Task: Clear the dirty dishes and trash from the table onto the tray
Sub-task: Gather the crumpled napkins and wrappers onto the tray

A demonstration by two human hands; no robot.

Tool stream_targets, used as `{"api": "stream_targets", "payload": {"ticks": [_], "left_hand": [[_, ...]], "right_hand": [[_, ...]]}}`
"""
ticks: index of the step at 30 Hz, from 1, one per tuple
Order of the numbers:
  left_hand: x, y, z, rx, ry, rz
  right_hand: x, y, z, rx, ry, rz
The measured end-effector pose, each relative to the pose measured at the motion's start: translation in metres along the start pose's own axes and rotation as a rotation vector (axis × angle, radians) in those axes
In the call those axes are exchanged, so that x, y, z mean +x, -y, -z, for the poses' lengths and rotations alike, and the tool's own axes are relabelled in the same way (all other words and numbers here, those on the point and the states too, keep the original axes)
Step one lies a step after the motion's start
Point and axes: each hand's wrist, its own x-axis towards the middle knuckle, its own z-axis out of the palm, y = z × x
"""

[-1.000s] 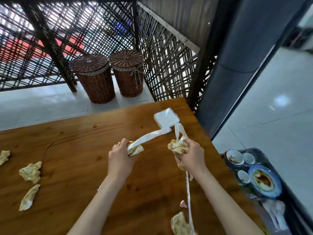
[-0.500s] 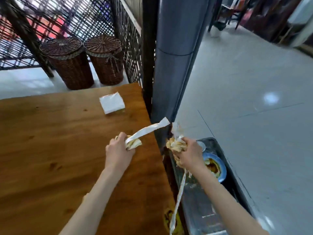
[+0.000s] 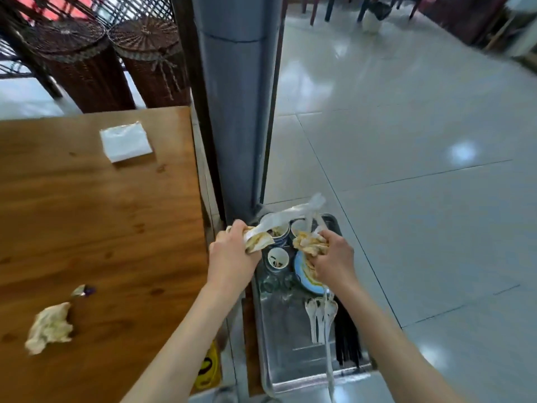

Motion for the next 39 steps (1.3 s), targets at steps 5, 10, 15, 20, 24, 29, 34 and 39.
{"api": "stream_targets", "payload": {"ticks": [5,10,15,20,24,29,34,39], "left_hand": [[-0.016,-0.006,-0.048,0.014,0.060,0.098],[-0.034,-0.002,-0.099,-0.003,0.018,0.203],[-0.063,0.006,-0.179,-0.053,-0.034,0.307],[-0.084,0.022,-0.242,-0.092,-0.045,0.412],[-0.091,0.045,-0.273,-0.075,-0.050,0.484],[-0.102,0.063,-0.294,-0.079,-0.070,0.505],[-0.100,0.068,-0.304,-0.085,-0.099,0.542],[-0.092,0.068,-0.308,-0.078,-0.093,0.573]], "right_hand": [[0.000,-0.042,-0.004,-0.004,0.060,-0.041],[0.003,-0.094,-0.009,0.007,0.142,-0.044],[0.003,-0.163,-0.017,-0.040,0.220,-0.029],[0.006,-0.217,-0.035,-0.056,0.248,-0.024],[0.005,-0.247,-0.060,-0.042,0.269,0.000],[-0.002,-0.271,-0.080,-0.077,0.313,0.022],[-0.011,-0.284,-0.080,-0.096,0.352,0.025],[-0.010,-0.289,-0.069,-0.104,0.336,0.028]]}}
